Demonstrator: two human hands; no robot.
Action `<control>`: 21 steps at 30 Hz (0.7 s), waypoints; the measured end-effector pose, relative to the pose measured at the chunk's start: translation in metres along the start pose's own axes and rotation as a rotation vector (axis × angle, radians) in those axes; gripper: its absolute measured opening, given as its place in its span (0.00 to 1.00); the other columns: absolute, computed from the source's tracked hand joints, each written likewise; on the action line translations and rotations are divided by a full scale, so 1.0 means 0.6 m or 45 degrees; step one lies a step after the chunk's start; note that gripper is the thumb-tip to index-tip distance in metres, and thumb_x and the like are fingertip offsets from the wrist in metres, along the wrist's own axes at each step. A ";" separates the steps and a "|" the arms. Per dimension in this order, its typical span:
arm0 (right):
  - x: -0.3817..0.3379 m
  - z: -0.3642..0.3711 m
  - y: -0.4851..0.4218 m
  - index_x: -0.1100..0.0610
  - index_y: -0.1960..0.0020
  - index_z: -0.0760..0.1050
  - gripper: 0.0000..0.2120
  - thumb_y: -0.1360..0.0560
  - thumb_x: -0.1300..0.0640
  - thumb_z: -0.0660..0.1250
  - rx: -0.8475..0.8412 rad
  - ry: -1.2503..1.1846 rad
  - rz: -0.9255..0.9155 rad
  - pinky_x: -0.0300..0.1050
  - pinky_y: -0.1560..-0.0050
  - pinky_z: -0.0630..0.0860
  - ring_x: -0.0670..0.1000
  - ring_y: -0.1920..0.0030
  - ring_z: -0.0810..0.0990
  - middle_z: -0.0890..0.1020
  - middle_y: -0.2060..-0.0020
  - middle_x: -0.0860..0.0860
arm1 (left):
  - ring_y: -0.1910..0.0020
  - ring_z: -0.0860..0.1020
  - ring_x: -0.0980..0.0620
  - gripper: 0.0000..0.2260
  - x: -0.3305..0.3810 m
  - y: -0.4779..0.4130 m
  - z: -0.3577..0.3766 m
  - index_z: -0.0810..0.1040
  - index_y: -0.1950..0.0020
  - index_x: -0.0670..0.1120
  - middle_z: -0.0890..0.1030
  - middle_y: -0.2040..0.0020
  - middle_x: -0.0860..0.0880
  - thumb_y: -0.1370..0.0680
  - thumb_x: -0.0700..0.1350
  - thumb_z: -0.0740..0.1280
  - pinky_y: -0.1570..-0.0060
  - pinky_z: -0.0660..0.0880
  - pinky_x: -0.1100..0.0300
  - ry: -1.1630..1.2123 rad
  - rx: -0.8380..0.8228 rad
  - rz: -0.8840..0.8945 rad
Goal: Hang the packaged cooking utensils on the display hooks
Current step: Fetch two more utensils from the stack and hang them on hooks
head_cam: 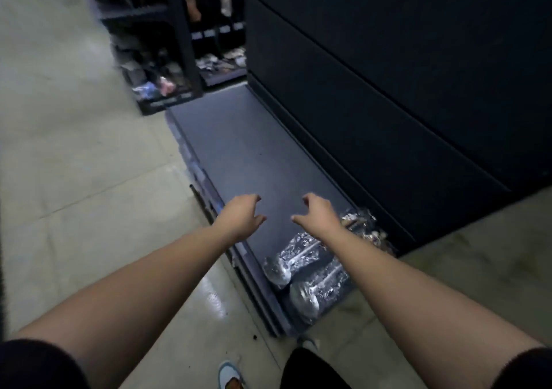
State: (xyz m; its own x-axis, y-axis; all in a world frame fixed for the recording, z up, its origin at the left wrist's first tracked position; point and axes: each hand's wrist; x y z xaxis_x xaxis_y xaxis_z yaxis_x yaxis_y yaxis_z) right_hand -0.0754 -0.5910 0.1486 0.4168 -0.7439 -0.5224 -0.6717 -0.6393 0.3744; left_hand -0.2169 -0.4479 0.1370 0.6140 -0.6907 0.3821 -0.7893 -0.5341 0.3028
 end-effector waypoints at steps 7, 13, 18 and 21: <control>0.152 0.006 0.043 0.59 0.34 0.74 0.24 0.27 0.53 0.75 0.129 -0.171 0.359 0.50 0.42 0.79 0.54 0.45 0.82 0.82 0.41 0.54 | 0.32 0.74 0.42 0.25 0.106 -0.076 0.100 0.69 0.26 0.41 0.76 0.30 0.42 0.20 0.51 0.66 0.35 0.73 0.51 -0.063 -0.224 0.348; 0.244 0.066 0.050 0.59 0.27 0.69 0.31 0.27 0.53 0.75 0.223 -0.357 0.569 0.50 0.45 0.81 0.53 0.49 0.82 0.80 0.38 0.55 | 0.42 0.79 0.41 0.20 0.126 -0.123 0.187 0.74 0.33 0.43 0.82 0.39 0.41 0.21 0.52 0.67 0.43 0.78 0.48 -0.144 -0.361 0.394; 0.277 0.125 0.059 0.59 0.33 0.73 0.25 0.26 0.52 0.74 0.276 -0.448 0.812 0.49 0.49 0.81 0.50 0.55 0.81 0.82 0.45 0.53 | 0.47 0.80 0.39 0.16 0.116 -0.160 0.241 0.75 0.40 0.41 0.82 0.45 0.40 0.21 0.52 0.66 0.48 0.79 0.48 -0.167 -0.415 0.373; 0.282 0.156 0.053 0.60 0.37 0.73 0.22 0.25 0.51 0.74 0.308 -0.485 0.982 0.47 0.57 0.80 0.51 0.58 0.81 0.81 0.50 0.54 | 0.51 0.81 0.39 0.16 0.114 -0.185 0.266 0.75 0.44 0.41 0.81 0.48 0.40 0.20 0.53 0.65 0.54 0.78 0.50 -0.140 -0.412 0.361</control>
State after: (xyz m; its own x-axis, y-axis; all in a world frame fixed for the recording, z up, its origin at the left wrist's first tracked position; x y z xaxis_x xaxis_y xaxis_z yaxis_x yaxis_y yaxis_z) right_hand -0.0835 -0.7193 0.0004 -0.4073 -0.8074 -0.4269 -0.8098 0.1031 0.5775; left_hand -0.0878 -0.5137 -0.0097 0.3555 -0.8451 0.3992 -0.8734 -0.1483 0.4638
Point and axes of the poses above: each hand's wrist, its own y-axis away from the middle knuckle, its own z-axis out of the palm, x = y × z
